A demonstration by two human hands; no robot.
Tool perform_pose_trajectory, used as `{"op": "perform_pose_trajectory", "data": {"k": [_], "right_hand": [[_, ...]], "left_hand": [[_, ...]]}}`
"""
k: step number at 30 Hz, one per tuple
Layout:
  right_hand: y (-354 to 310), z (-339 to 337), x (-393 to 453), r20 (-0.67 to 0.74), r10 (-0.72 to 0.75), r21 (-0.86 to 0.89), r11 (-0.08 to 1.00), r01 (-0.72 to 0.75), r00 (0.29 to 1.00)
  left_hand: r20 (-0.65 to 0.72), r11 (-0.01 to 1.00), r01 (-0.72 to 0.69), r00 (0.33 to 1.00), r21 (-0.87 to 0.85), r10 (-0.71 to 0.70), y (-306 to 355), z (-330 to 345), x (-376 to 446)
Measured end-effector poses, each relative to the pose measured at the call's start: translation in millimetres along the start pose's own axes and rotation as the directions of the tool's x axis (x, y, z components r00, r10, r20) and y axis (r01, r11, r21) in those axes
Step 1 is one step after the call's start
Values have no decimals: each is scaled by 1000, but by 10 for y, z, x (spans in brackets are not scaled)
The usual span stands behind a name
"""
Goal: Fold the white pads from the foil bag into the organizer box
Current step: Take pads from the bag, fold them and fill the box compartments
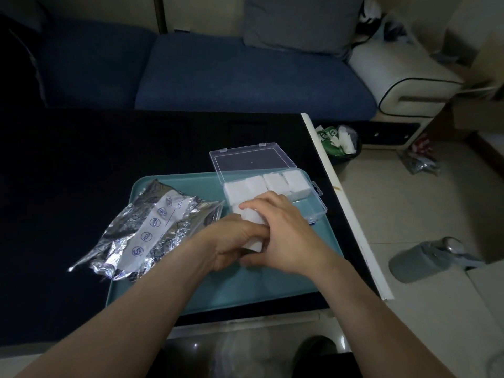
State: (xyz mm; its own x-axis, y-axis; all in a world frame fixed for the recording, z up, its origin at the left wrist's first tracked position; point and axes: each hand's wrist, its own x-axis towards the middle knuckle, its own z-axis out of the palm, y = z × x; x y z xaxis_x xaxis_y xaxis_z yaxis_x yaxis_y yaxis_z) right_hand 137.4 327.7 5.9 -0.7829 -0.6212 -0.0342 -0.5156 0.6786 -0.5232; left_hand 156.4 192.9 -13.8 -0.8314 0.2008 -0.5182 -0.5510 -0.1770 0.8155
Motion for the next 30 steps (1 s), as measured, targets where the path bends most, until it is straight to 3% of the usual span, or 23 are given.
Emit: {"op": "perform_pose_trajectory", "data": {"k": [6,10,14,19,22,24,26,27,30], "right_hand": [[-47,55,12,45,-86,91,992,82,995],[118,-68,-43,119,-37,309,951,-2,992],[308,-162,-71,191,-61,382,924,-17,980],[430,-181,-83,187,-34,568,819,-80,982],[473,-153,-50,142,-2,577,813,-81,990],[529,-178,-16,70,62,681,726,-93,996],[615,-239,23,-53,226,814,574,-89,973],[678,-257,39,-132,308,825,561,-68,942],[843,-214,101,-372,399,630,772,-88,838]], "left_hand": [[-8,1000,-25,1000,-13,25,19,31,-17],[-10,986,12,1000,165,-11,35,-12,-36],[74,952,66,993,298,-92,32,-49,-74],[138,904,19,987,427,-86,51,-65,-95],[183,940,25,979,341,-93,29,-5,-105],[173,956,53,979,290,-107,43,29,-111],[91,925,64,990,375,-106,76,17,-105],[32,889,43,997,457,-65,98,4,-96],[-210,801,-42,956,597,206,140,-67,-4]]}}
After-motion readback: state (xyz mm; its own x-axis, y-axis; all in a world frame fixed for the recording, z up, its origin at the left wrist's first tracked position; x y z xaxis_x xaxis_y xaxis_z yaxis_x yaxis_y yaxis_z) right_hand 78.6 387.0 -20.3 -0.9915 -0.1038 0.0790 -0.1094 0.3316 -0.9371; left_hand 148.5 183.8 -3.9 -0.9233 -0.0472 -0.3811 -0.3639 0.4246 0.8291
